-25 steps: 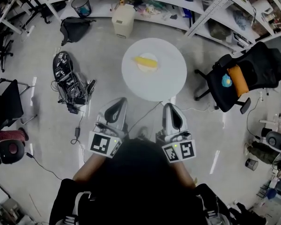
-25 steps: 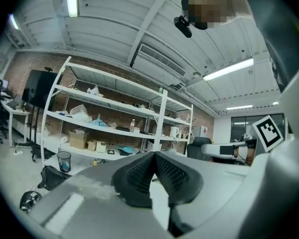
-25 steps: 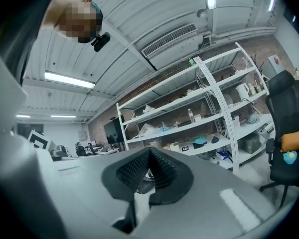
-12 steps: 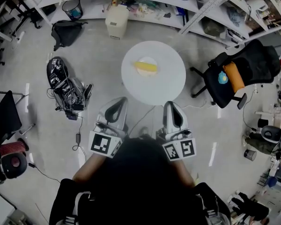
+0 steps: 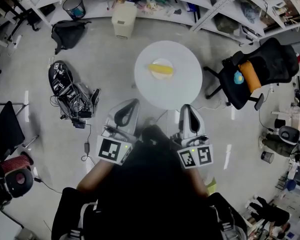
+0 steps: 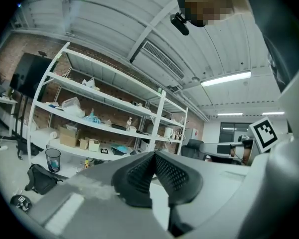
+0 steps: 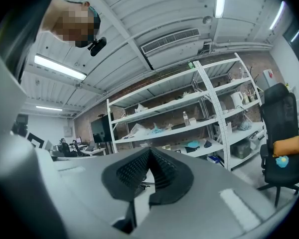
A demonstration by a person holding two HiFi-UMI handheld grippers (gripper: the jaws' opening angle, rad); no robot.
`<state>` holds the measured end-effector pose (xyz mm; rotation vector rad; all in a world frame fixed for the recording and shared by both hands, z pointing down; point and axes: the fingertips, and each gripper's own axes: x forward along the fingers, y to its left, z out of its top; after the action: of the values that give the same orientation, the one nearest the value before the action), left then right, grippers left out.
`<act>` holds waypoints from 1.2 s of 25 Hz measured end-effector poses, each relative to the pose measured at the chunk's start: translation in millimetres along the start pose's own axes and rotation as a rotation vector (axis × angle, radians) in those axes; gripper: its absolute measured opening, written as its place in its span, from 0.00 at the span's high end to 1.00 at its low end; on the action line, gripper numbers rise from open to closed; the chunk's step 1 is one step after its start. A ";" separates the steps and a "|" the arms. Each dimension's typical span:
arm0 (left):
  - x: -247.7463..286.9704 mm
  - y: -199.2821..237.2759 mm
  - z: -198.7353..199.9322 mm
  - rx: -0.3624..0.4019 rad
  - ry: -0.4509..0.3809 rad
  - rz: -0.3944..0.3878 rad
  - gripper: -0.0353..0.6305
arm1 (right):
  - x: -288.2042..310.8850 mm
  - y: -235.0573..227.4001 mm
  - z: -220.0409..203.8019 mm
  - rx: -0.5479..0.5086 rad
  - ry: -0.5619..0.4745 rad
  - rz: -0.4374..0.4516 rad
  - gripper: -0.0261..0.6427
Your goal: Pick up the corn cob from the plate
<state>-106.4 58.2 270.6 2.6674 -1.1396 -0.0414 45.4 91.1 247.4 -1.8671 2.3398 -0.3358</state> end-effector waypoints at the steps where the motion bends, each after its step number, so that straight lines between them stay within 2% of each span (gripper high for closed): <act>1: 0.0 1.1 1.2 -0.002 -0.003 0.001 0.94 | 1.0 0.6 1.0 -0.001 -0.002 0.000 0.95; 10: 13.5 10.0 2.0 -0.012 -0.017 0.019 0.94 | 21.5 -4.2 0.6 -0.004 0.000 0.030 0.95; 20: 58.7 29.2 11.6 -0.013 -0.027 0.066 0.94 | 71.3 -32.9 7.5 0.004 0.003 0.089 0.95; 30: 109.0 46.9 -3.9 -0.021 0.032 0.087 0.94 | 116.6 -72.6 -12.8 0.052 0.060 0.077 0.95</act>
<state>-63.3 -50.2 292.6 2.5880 -1.2370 0.0048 84.5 -36.4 282.5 -1.7623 2.4094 -0.4447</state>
